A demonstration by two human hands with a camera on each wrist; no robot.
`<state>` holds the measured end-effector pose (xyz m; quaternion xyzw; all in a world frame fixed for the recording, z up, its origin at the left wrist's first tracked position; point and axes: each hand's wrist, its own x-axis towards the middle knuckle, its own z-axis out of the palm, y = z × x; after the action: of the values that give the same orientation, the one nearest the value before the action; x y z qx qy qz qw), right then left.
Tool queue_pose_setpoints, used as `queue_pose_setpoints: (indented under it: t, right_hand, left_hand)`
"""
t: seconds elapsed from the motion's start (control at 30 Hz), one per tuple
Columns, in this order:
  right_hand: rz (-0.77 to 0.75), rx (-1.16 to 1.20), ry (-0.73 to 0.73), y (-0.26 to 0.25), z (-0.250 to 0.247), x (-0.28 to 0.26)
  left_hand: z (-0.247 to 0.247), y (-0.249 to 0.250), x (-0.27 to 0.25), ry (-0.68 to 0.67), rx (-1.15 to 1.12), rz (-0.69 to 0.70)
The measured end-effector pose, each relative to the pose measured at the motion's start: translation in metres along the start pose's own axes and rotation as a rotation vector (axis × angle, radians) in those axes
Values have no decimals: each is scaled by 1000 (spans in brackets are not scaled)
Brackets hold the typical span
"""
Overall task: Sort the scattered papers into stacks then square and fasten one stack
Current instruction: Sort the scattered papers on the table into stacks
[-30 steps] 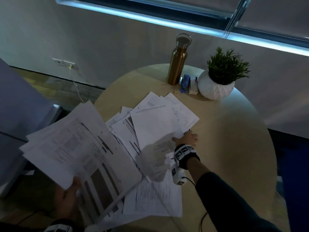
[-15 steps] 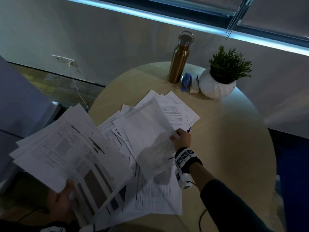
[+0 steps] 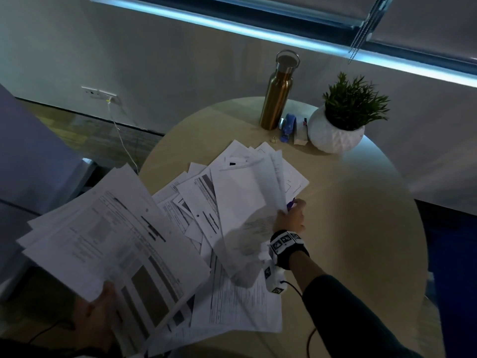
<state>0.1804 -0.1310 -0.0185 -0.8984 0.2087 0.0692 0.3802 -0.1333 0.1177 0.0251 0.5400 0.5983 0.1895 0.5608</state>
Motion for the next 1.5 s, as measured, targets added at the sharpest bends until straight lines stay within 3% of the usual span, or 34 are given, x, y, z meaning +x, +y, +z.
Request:
queue_pose_setpoints:
  t: [0.13,0.3,0.5,0.7,0.93,1.03,1.13,1.27,1.43,1.5]
  right_hand:
    - [-264,-17,-94,3,-4,10]
    - [-438,-188,-183,1,4,9]
    - [-436,-408,-307,-3,20,-11]
    - [-335,-423,-410,-14,13,-5]
    - [-301,-78,-318,-17,-13,-1]
    - [-396,42,-66,-12,-46,7]
    - [-295,366,116,-8,-87,9]
    - [-257,558,22,-3,-122,3]
    - [-258,482,-241,11,-112,-40]
    - [-306,459,-262,13,-110,-55]
  left_hand:
    - [3,5,-4,32,-38,-78]
    - [4,3,-1,2,-22,-77]
    - [5,-2,2,5,-27,-52]
    - [2,-6,10,-43,28,-47]
    - [17,11,11,-69,60,-81]
    - [31,19,8,-129,73,-41]
    - [55,31,4,-215,106,39]
    - [101,40,3,-341,166,166]
    - [168,74,-35,-540,63,241]
    - [185,82,-48,-661,46,260]
